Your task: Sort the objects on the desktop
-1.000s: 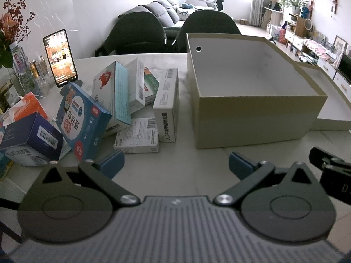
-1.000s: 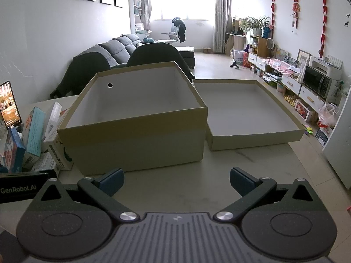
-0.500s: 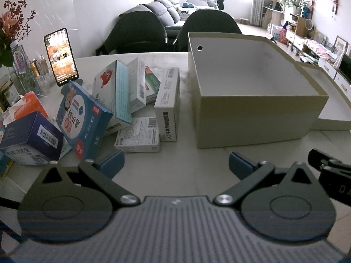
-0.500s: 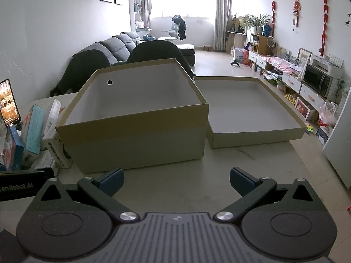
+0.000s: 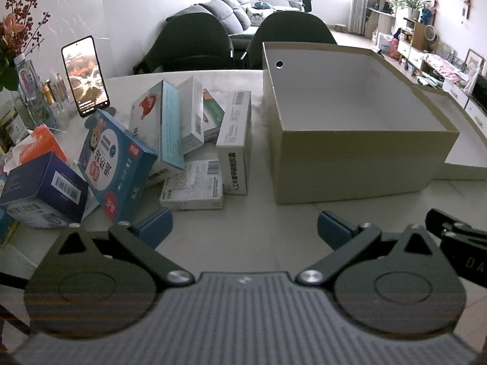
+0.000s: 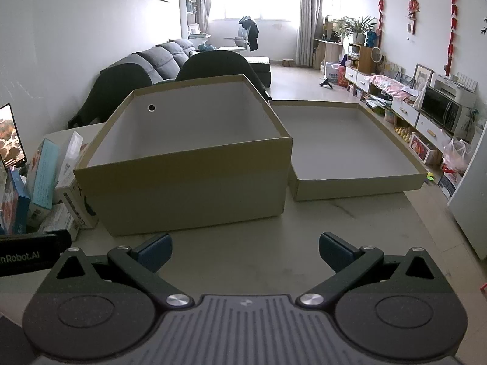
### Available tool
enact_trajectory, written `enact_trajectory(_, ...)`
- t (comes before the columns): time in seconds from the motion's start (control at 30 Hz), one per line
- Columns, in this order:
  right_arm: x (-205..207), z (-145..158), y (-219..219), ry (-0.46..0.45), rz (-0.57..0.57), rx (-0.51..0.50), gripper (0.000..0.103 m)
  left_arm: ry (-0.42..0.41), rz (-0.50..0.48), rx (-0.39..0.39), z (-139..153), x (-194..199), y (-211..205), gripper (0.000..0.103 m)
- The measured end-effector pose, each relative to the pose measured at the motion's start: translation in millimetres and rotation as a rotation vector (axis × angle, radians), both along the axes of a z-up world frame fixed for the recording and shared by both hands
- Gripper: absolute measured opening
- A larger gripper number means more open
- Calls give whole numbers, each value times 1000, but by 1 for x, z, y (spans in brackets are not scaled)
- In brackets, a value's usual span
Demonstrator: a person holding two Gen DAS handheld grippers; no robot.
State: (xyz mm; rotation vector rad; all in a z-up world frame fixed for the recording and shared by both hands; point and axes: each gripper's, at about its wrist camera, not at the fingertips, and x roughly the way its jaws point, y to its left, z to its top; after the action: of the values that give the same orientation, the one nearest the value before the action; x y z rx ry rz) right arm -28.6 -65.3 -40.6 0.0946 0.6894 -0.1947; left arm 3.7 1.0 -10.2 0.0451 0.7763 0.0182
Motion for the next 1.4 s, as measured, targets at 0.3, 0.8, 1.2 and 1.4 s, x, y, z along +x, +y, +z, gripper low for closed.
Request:
enact_trajectory(0.3,2,-2,-1,7,0,-1,103,3,9,27,-2,3,2,103)
enact_trajectory(0.8,21,8,20,-98,148,50,103,-118,78,-196,-8,-3,90,103)
enact_trajectory(1.2,46,14,51,-119,287,73,103,-203,154,-330,-18,-3,161,103)
enact_trajectory(1.4,57,26,80,-112,411,78,103,-275,154,-299,-11,-11,188,103)
